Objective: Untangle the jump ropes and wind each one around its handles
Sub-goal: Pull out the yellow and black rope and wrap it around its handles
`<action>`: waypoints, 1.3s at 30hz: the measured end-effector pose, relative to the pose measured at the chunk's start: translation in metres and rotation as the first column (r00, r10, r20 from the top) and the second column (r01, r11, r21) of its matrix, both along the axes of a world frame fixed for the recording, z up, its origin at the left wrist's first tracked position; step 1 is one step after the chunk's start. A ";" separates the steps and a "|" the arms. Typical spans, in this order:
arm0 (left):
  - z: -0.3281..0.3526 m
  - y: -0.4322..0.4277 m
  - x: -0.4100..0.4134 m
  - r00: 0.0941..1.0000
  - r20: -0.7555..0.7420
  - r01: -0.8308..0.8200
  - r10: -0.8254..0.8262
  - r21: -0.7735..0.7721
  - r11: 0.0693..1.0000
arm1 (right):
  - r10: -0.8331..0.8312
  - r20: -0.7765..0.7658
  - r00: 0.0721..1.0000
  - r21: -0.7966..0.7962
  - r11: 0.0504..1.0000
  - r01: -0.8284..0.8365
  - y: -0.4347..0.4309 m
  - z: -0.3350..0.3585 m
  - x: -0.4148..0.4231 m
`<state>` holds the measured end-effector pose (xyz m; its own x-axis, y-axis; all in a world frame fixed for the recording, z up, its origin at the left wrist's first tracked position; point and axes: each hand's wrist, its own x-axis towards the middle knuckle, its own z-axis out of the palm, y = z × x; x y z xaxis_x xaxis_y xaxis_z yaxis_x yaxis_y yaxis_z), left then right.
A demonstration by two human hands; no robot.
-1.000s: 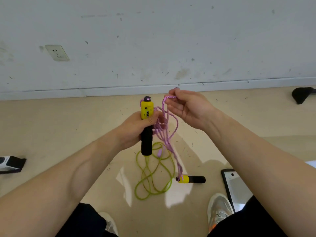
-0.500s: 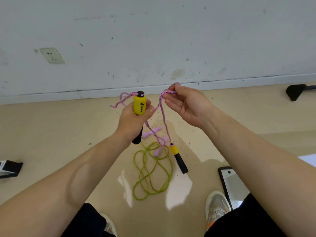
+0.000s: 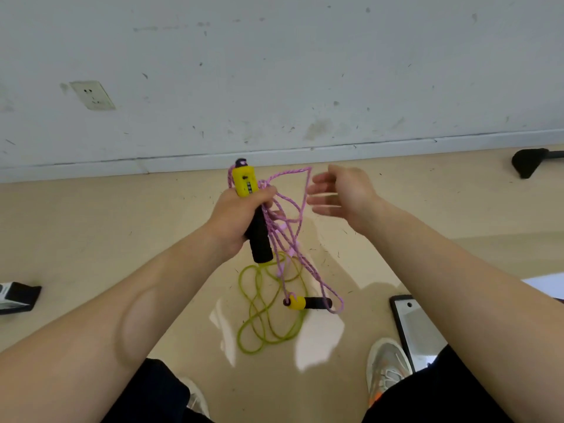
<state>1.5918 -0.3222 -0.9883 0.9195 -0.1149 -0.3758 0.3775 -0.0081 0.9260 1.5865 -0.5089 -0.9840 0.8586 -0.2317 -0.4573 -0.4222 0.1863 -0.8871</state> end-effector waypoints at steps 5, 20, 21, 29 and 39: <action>0.025 -0.002 0.007 0.992 -0.089 -0.111 0.091 -0.253 0.961 | 0.287 -0.273 0.918 -0.382 0.843 -0.378 0.015 -0.043 -0.023; 0.021 0.052 0.051 0.933 0.194 -0.325 0.304 0.086 0.942 | 0.550 -0.263 0.793 -0.379 0.696 -0.609 0.025 -0.078 -0.036; 0.016 0.058 0.054 0.940 0.212 -0.305 0.268 0.164 0.938 | 0.525 -0.232 0.819 -0.401 0.715 -0.573 0.024 -0.073 -0.033; -0.013 0.080 0.059 0.986 0.048 0.076 -0.158 0.718 0.692 | 0.382 -0.175 0.907 -0.486 0.768 -0.417 0.013 -0.034 -0.017; -0.005 0.060 0.037 0.848 -0.326 0.530 -0.419 0.499 0.685 | 0.317 -0.131 0.939 -0.320 0.883 -0.343 -0.005 0.008 -0.010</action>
